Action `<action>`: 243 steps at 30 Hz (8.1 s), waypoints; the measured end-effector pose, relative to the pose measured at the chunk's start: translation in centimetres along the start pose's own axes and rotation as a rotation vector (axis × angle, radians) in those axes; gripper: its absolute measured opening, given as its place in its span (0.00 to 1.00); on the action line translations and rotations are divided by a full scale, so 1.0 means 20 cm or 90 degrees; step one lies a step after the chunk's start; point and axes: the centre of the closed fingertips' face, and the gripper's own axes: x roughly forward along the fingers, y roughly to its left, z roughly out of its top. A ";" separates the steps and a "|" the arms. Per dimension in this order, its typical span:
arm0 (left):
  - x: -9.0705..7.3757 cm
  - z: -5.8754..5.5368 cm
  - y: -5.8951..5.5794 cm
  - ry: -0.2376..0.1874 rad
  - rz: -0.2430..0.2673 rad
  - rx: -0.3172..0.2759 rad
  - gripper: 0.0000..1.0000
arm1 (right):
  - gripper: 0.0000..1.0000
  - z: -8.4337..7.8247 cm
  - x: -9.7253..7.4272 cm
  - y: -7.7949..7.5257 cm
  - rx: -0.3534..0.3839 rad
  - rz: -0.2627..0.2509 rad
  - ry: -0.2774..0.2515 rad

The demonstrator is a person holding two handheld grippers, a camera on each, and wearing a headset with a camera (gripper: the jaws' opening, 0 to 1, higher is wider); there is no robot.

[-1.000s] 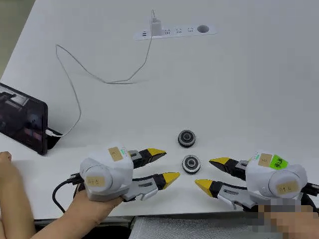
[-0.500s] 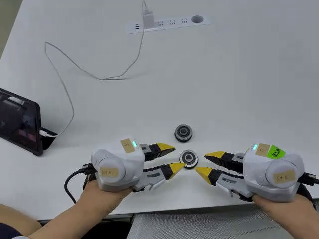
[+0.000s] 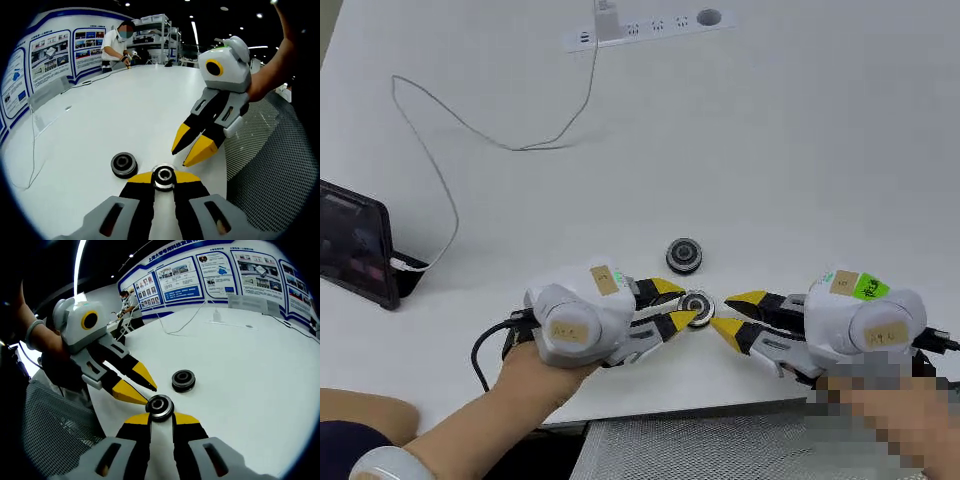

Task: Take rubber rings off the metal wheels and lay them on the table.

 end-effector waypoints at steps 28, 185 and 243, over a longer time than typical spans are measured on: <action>0.06 -0.04 0.00 0.038 -0.025 0.058 0.13 | 0.18 -0.02 0.03 -0.02 0.060 0.007 -0.019; 0.06 -0.04 -0.01 0.020 -0.022 0.046 0.12 | 0.02 0.07 0.07 0.02 0.345 0.072 -0.054; -0.13 -0.13 0.01 -0.002 0.037 -0.028 0.32 | 0.02 0.04 -0.21 -0.25 0.457 -0.017 -0.118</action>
